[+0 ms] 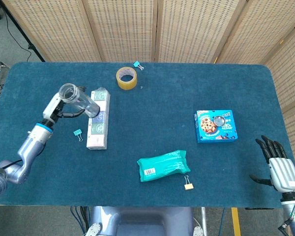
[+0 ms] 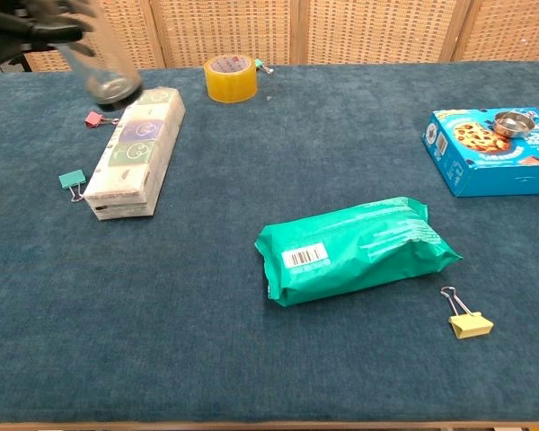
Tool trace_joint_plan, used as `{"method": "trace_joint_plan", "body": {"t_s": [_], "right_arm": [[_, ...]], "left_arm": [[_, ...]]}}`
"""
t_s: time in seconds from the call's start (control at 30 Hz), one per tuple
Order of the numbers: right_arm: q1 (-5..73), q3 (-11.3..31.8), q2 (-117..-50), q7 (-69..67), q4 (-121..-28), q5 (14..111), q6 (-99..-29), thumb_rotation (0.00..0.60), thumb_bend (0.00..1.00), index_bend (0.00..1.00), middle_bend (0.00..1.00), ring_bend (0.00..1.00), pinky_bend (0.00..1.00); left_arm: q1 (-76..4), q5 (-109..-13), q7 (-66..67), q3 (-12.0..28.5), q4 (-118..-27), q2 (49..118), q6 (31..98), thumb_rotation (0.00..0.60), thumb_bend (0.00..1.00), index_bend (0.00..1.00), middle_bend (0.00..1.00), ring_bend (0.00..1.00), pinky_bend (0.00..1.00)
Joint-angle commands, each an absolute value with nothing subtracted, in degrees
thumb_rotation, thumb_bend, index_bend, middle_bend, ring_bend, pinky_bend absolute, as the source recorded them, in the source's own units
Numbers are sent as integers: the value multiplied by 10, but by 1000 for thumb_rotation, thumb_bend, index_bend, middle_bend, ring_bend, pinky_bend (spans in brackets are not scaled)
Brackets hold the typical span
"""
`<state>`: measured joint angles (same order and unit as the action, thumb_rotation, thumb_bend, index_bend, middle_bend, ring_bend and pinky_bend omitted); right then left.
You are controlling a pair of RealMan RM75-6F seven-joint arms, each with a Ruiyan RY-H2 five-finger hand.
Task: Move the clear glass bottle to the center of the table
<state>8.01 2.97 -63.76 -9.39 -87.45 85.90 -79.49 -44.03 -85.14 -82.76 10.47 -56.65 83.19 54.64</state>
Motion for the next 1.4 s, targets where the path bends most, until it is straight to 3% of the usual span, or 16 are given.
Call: {"method": "trace_joint_plan", "body": {"t_s": [0.03,0.27,0.47,0.77,1.4], "right_arm": [[79,32,-636,-97,-873,854,-796,600,0,0,0,0,0],[75,36,-633,-108,-865,838,-791,600,0,0,0,0,0],[72,39,-630,-119,-858,828,-789,600,0,0,0,0,0],[69,43,-627,-129,-853,821,-790,600,0,0,0,0,0],[68,45,-628,-127,-857,823,-789,600,0,0,0,0,0]], "left_arm": [[-481,-847,-788,124,-630,821,516,600,457,347,230,162,299],[-542,-821,-734,149,-658,868,460,600,453,347,230,162,299],[-584,-801,-697,155,-620,937,419,600,450,346,232,162,299],[-609,-809,-708,147,-546,1016,412,600,445,347,232,161,299],[-601,-822,-690,123,-536,1026,427,600,422,310,210,89,299]]}}
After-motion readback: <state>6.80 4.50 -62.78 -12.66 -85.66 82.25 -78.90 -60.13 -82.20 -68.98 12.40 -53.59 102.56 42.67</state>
